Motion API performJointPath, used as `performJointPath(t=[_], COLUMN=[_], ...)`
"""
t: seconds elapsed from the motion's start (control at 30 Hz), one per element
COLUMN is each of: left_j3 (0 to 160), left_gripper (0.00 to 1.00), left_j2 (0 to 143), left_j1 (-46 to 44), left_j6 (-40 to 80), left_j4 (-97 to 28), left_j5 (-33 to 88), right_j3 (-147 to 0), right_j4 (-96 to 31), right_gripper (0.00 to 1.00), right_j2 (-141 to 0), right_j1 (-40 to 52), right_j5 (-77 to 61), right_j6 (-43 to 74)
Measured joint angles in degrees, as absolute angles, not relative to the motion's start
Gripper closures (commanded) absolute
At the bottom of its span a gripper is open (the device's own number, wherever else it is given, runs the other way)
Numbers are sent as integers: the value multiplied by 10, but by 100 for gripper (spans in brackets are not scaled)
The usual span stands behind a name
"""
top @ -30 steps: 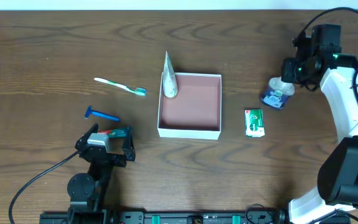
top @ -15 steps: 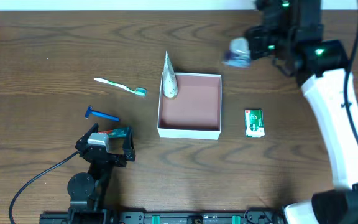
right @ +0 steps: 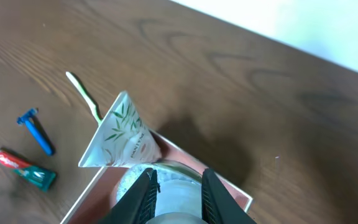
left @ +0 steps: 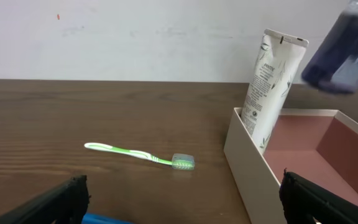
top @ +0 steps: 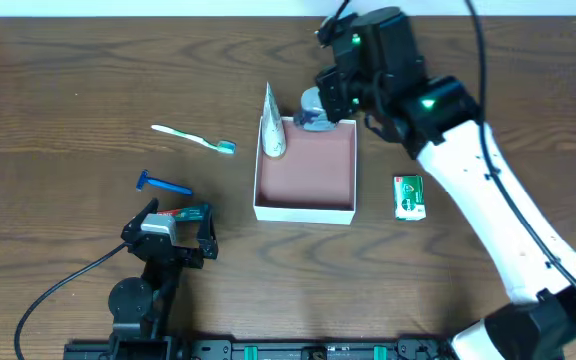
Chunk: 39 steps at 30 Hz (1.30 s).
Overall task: Pack container
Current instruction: 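Carry the soap bottle into the box beside the tube and release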
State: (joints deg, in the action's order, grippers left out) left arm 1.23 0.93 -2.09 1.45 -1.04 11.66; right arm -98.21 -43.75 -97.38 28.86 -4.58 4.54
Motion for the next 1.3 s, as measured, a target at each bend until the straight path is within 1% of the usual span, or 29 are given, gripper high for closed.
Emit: performJointPath(t=[0.13, 0.67, 1.3], left_j3=[12, 12, 12], left_gripper=[2, 2, 2], left_j2=[9, 10, 10], left_j1=[-21, -21, -21], left_j6=[15, 15, 15], left_j4=[-10, -10, -10], left_j5=[117, 117, 117], right_j3=[-982, -982, -982], right_j4=[-442, -437, -395], right_gripper=[95, 96, 98], right_j2=[-998, -1072, -1136], right_j1=[293, 296, 304], right_j5=[-41, -31, -29], right_j6=[50, 55, 55])
